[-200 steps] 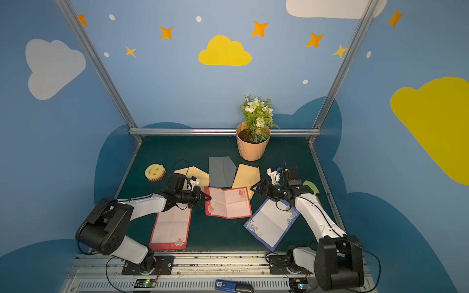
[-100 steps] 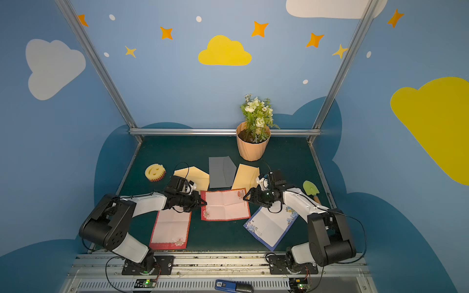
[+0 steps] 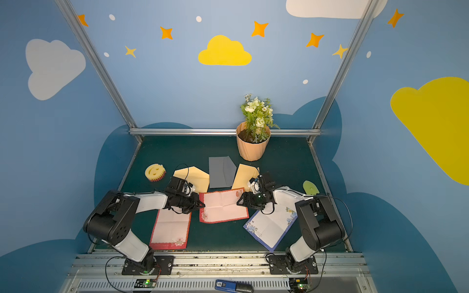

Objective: Fold the letter paper in half and place it into the envelope
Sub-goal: Fold the letter paper at the center of the board.

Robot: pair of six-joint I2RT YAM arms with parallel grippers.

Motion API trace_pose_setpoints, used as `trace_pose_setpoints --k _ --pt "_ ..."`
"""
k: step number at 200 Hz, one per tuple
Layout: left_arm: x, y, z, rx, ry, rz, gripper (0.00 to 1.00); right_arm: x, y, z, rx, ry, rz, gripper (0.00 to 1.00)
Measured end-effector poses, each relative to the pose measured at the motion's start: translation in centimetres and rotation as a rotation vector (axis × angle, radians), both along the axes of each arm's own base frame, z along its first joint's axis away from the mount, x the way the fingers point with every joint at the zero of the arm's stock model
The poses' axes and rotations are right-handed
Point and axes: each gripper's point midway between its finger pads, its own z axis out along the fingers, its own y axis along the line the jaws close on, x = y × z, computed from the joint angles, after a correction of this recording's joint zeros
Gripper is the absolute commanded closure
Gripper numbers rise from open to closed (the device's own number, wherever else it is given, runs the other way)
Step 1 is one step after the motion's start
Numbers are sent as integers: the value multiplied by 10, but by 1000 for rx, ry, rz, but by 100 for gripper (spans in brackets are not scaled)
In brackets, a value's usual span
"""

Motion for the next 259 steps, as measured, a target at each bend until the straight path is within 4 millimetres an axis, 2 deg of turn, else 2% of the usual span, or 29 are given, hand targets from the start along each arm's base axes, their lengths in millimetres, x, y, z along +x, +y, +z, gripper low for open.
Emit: trace_pose_setpoints --k 43,75,125,161,186,209,219,237,259 --pt "4 -2 0 -8 1 -4 96 0 8 6 27 -10 11 18" --pt "6 -4 0 -12 -2 -5 96 0 18 25 57 -49 35 18" --pt "11 -6 0 -25 -12 -5 96 -1 56 73 127 -152 118 18" --pt "13 -7 1 -32 -18 0 96 -11 79 88 148 -175 172 18" --pt "16 -8 3 -41 -24 9 95 -14 102 92 163 -175 214 18" --pt "20 -10 5 -51 -29 20 78 -17 122 89 170 -168 242 18" --pt "21 -11 6 -58 -35 21 60 -19 128 85 171 -161 250 17" --pt "25 -16 14 -98 -52 17 39 -19 138 78 171 -147 256 17" --pt "31 -21 24 -138 -73 16 24 -16 143 69 167 -131 249 18"
